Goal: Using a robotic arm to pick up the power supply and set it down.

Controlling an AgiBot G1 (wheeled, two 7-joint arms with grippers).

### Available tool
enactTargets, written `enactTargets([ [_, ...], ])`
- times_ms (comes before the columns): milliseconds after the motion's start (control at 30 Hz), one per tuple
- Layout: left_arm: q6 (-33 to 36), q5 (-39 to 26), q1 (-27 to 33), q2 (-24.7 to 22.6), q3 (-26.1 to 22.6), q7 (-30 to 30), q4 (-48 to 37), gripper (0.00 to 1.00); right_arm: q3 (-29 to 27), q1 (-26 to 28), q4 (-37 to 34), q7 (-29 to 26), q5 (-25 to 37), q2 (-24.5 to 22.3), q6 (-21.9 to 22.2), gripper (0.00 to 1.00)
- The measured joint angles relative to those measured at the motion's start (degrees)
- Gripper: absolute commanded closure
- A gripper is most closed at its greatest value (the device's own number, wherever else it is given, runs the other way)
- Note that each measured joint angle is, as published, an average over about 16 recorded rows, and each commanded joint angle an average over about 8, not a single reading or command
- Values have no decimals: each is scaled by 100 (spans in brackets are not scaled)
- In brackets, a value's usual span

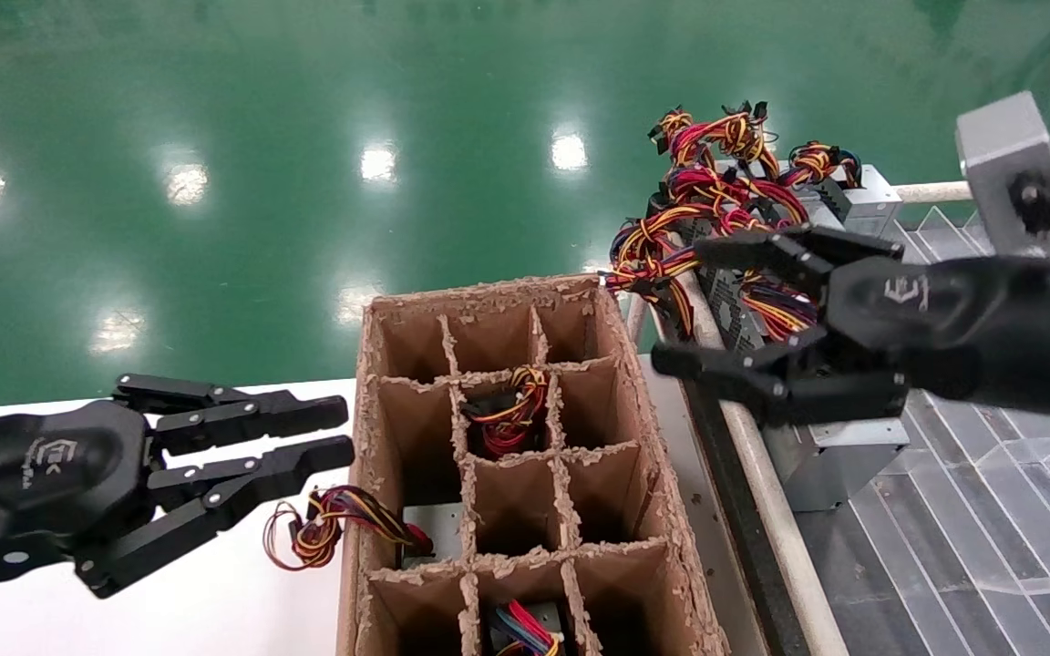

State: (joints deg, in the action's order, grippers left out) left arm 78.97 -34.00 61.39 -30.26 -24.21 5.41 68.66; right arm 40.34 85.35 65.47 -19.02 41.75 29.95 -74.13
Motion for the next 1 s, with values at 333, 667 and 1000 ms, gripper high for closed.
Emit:
enactTargets([
  [333,0,0,0,0,0,0,0,0,-794,-776,265,270,4,165,-377,0],
  [667,0,0,0,0,0,0,0,0,-1585,-1550,528,539,7,330,-753,0],
  [1000,0,0,0,0,0,0,0,0,-2285,-2235,761,774,10,475,-1084,0],
])
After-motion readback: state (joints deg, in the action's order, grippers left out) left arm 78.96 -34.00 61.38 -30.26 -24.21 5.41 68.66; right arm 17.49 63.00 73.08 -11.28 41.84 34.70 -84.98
